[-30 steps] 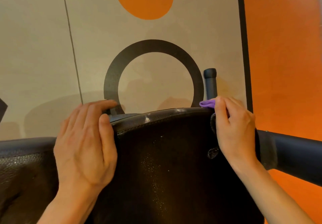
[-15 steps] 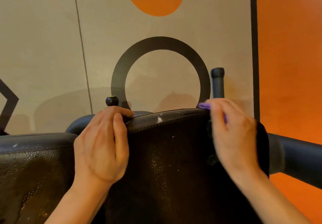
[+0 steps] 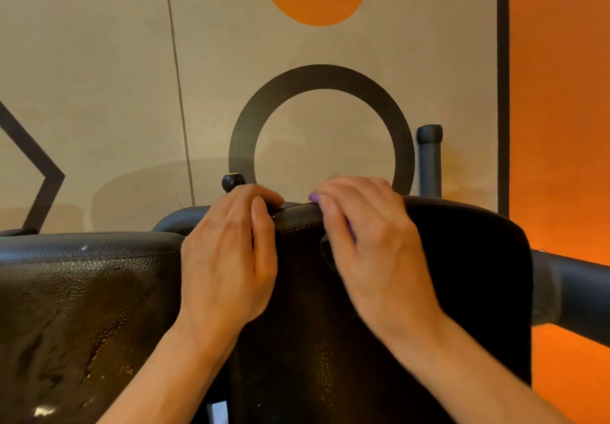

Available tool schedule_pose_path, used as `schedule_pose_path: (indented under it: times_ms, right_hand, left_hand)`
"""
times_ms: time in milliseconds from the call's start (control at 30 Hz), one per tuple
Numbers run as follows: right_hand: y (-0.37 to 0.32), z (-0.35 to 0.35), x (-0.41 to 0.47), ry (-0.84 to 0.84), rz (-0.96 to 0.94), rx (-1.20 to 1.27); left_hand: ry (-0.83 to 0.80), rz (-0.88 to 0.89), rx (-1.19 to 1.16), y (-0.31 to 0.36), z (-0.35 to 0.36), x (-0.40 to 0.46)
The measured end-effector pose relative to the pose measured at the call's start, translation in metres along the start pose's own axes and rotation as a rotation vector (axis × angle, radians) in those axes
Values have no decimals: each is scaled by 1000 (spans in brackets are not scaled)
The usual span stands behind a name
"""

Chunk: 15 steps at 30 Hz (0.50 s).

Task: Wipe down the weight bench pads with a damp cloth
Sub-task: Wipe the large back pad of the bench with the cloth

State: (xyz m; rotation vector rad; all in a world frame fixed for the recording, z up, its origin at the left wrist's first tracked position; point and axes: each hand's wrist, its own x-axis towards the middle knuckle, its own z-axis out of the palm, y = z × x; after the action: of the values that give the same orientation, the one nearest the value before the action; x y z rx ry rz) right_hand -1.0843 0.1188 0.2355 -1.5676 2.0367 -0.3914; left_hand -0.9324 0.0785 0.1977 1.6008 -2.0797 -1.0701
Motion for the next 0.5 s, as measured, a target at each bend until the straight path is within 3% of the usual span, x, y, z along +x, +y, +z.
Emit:
schedule_pose_path:
  times_ms: [67,200,267,333,400,433,500]
  right_hand:
    - [27,-18,-2,-36,-24,28]
    - [51,-37,-10,169,269,35]
    - [15,-11,-5,148,203,20]
    - [-19,13,-4,58,4,25]
    - [-11,8,-6,-50,-172,4]
    - [7,-3,-8,-53,-173,-1]
    - [40,-27,-15,61,16,43]
  left_hand:
    - [-4,-5,-6,0,0,0]
    - [7,-22,-16,0,1,0]
    - [8,-32,-19,0,1,0]
    - [10,-25,-11,0,1,0]
    - [8,-24,-13,0,1,0]
    - [7,-30,-19,0,1,0]
    - [11,-34,-34,-1,0,1]
